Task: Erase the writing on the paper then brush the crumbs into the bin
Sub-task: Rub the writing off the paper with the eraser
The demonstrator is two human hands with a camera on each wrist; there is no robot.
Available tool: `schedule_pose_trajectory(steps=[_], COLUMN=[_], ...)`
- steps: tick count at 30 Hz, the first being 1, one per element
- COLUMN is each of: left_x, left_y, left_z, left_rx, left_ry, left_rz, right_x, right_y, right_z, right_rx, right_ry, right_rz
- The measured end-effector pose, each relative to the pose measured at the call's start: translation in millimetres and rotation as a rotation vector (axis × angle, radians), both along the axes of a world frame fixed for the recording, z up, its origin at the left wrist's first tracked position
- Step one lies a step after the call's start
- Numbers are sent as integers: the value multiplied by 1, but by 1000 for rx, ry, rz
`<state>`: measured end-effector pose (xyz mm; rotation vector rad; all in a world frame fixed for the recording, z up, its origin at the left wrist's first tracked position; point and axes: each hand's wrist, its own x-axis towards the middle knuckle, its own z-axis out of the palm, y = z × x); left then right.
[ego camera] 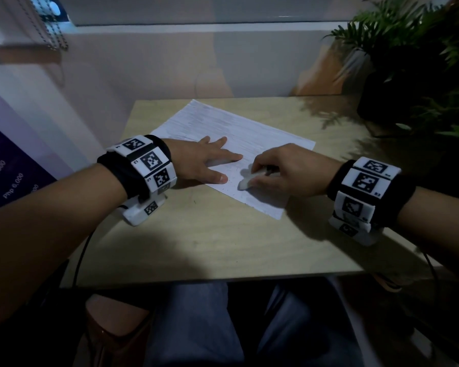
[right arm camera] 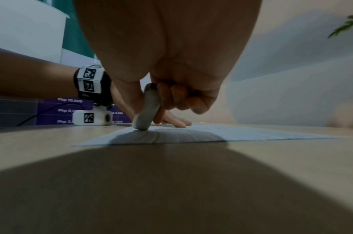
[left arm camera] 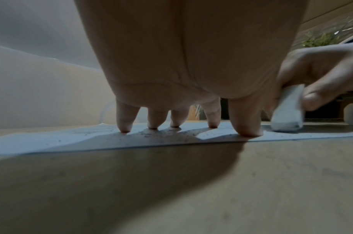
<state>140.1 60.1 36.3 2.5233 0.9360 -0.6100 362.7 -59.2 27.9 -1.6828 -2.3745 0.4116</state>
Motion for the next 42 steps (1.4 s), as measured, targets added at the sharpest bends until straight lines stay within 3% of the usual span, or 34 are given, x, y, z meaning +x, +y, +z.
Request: schedule_pose_trajectory(steps=[5,8,15,17,22,26,28,32,36,38,42], left_x=[1,0,2,3,2,1,1,2,2,2,2], left_y=[-2,-3,-6,-5,-4,-4,-5,-6,-5,-5,-6], left_z=[1,2,2,2,1,2,2,2,1,2,1], left_rx=[-5,-3,77,51,-23,-43,-41,-26,-27,-27,-22], left_ry=[-5,-14,9,-4,-35,-27,-26,-14,-17,-13,-18], left_rz=[3,9,17,34,-2,-7,-9,-21,-21,-20,-21], right_x=[1,-7,-2,-6,2,-9,-7,0,-9,-5,-2], right_y=[8,3,4,0,9,-7,-7,0,-10,-7,-2], right_z=[0,-2,3,4,8,8,8,5,4,5,5], right_rx=[91,27,60,8,121,40,7,112,3,3,89], right_ry=[-82,-42,44,29,-65,47,93,-54,40,55,-80], right_rz=[-37,29,-64,-18,-120,51,40,-57,106,59,-48])
